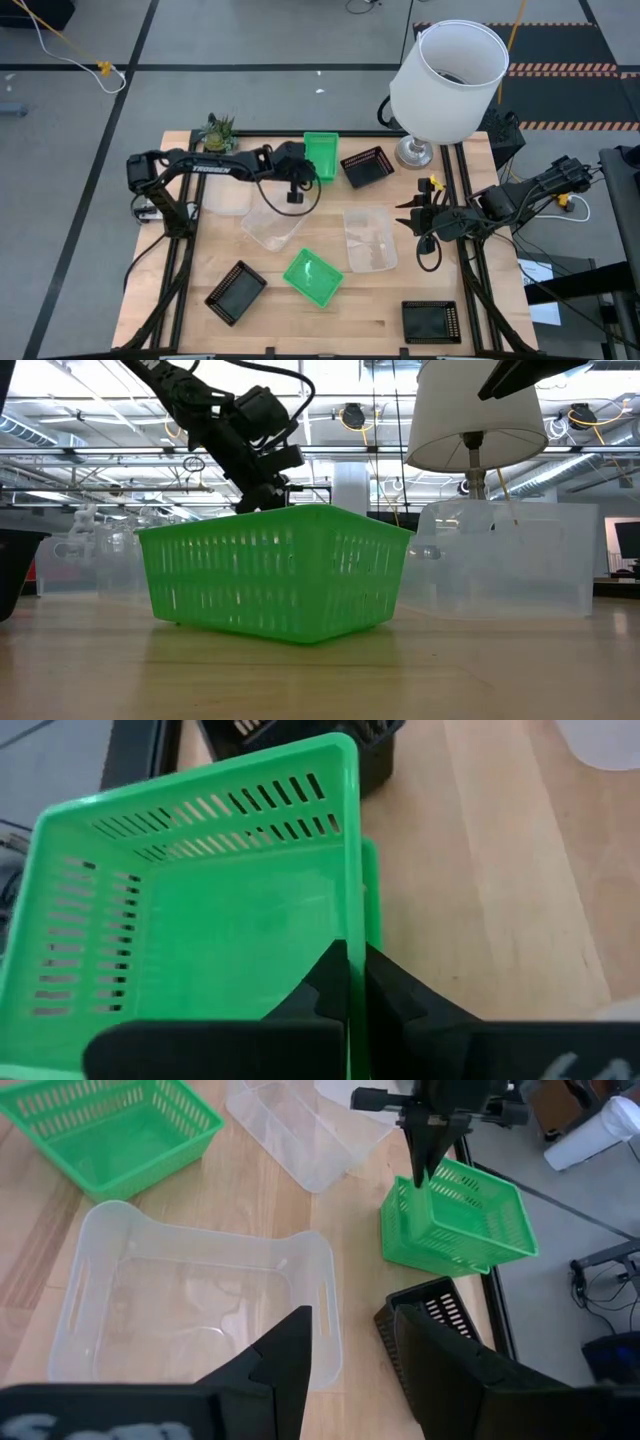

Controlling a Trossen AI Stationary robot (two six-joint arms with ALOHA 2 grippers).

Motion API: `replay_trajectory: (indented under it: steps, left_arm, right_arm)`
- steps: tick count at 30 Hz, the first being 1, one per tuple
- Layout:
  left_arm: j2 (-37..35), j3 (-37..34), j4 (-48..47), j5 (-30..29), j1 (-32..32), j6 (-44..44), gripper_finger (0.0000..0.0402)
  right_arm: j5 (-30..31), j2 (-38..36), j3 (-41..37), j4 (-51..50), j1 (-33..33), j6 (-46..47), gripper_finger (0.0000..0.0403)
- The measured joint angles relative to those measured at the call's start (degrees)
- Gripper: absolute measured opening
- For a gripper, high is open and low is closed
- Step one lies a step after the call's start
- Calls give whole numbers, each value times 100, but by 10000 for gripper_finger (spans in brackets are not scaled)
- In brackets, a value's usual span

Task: Stack baskets by color
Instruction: Stack the middle green bin on top of the top green bin, then stack the top black bin on top of the bottom right black bin

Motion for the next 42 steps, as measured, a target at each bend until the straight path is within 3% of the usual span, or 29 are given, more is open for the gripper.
replay_trajectory:
  steps: [5,16,32,42]
  left_arm:
    - [0,0,3,-2,-1,0,29]
    - [205,-6,-101,-50,38,-264,12]
    - [236,7,123,-203,40,-773,140]
    - [-203,184,255,-216,-289,-1855,153]
  right_arm:
    - [2,0,0,2,0,-27,139]
    - [1,2,0,16,0,-29,139]
    - [2,2,0,48,0,-29,139]
    - [0,4,0,47,0,-31,139]
